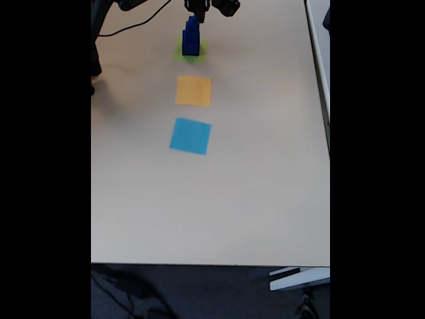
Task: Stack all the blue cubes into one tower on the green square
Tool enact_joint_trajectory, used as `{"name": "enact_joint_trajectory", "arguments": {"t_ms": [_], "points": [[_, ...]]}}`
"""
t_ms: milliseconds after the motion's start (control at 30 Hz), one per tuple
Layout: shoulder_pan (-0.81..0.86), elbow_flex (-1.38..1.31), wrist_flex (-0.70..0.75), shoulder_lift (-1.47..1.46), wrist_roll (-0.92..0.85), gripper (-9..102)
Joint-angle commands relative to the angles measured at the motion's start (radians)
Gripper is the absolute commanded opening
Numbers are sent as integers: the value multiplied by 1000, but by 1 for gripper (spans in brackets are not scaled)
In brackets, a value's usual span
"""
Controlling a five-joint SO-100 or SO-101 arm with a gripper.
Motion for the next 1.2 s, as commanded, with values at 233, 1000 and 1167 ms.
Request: {"name": "enact_joint_trajectory", "arguments": {"t_ms": [233,1000,1167], "points": [[0,-3,-6,104,-8,0],[-6,6,-5,112,-25,0],[-6,6,-5,112,-26,0]]}}
